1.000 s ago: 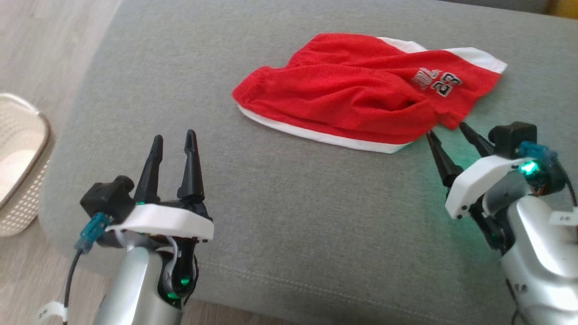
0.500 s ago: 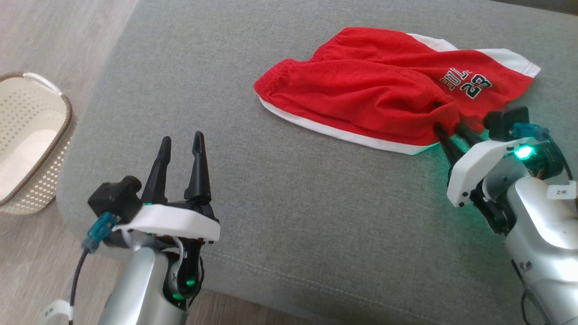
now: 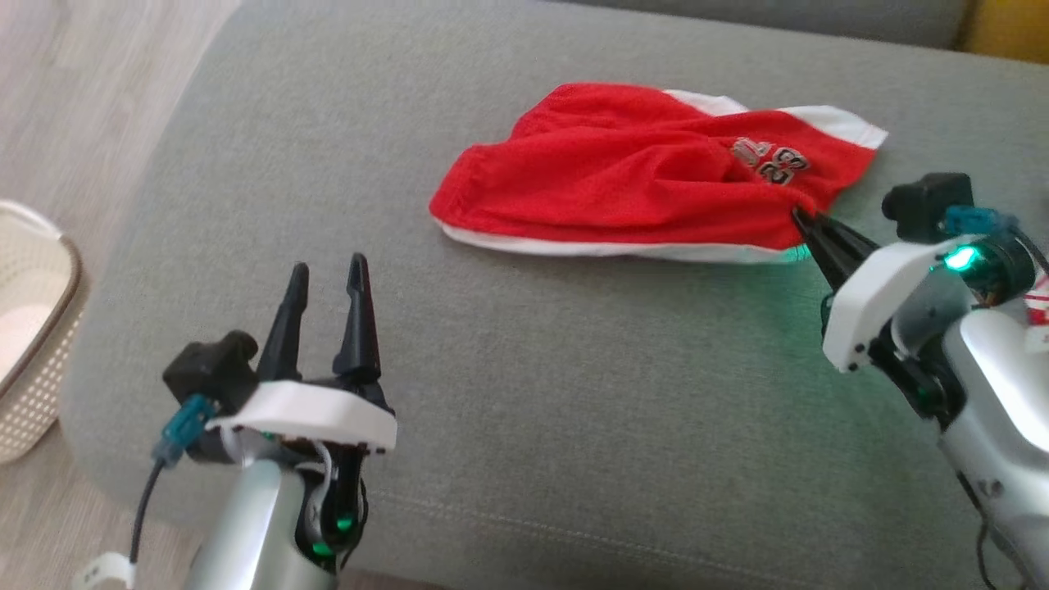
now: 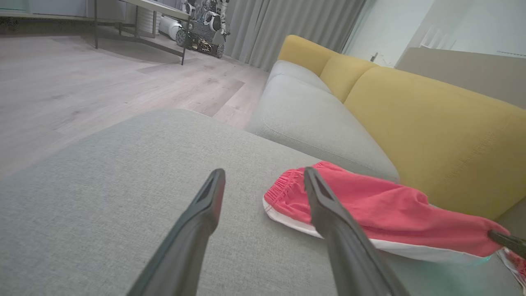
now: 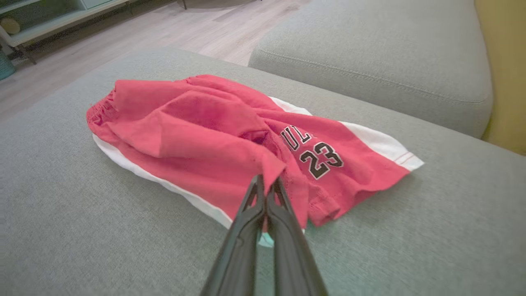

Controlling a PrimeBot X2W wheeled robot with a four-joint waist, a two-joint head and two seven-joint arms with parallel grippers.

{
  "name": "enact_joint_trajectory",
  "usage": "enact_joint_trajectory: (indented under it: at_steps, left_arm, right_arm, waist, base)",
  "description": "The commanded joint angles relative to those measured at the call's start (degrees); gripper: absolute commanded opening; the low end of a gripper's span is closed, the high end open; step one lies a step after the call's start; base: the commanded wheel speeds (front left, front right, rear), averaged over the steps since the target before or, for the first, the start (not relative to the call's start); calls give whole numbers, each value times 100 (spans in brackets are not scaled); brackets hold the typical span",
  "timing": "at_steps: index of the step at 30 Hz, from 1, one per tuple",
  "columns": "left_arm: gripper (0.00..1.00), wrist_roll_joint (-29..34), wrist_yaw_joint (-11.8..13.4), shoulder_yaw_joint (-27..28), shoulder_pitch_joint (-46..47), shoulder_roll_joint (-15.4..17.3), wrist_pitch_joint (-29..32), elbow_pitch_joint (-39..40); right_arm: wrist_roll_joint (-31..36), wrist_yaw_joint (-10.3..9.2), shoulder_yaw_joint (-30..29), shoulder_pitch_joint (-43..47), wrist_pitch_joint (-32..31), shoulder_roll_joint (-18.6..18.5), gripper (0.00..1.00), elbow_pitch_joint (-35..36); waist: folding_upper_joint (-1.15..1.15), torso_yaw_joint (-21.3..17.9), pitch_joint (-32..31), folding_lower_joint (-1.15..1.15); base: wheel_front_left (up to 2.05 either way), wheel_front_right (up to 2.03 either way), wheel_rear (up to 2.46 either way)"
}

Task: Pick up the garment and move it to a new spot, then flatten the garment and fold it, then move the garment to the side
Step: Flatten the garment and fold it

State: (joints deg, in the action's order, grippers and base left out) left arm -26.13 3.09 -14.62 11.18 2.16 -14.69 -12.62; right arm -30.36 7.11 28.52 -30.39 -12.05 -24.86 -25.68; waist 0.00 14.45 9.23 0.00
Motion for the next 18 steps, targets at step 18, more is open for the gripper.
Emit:
enact_joint_trajectory:
  at_steps: [18]
  left_arm:
    - [100,-106,32,-96,60,72,-30,191]
  right_arm:
    - [316,37,-921,401,-1932,-372,0,1986]
  waist:
    - [0,224,92,0]
  base:
    - [0,0,0]
